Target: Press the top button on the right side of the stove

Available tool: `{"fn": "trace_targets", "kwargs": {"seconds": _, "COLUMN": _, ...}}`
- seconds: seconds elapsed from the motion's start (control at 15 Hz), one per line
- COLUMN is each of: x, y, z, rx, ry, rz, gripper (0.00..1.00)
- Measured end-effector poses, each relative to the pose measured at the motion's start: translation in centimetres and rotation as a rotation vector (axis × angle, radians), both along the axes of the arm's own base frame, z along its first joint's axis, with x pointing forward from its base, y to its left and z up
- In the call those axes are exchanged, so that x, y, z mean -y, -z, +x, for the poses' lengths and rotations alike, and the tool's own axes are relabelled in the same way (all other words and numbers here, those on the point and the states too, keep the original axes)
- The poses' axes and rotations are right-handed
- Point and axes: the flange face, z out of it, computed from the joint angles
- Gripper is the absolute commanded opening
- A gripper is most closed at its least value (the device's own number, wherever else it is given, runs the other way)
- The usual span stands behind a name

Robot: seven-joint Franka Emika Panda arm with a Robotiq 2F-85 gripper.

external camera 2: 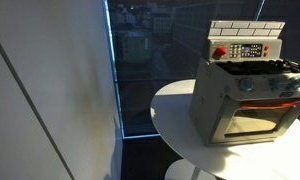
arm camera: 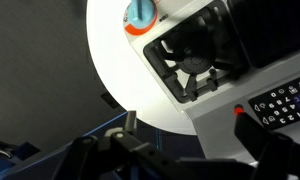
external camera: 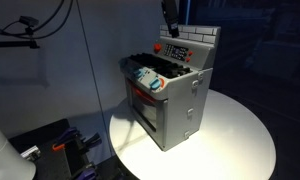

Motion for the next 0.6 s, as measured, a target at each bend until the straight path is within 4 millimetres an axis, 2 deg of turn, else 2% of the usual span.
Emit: {"fn": "trace_targets", "kwargs": {"seconds": 0.6, "x": -0.16, "y": 0.36, "z": 0.15, "rx": -0.007, "ry": -0.003, "rz": 0.001, "gripper": 1.00}}
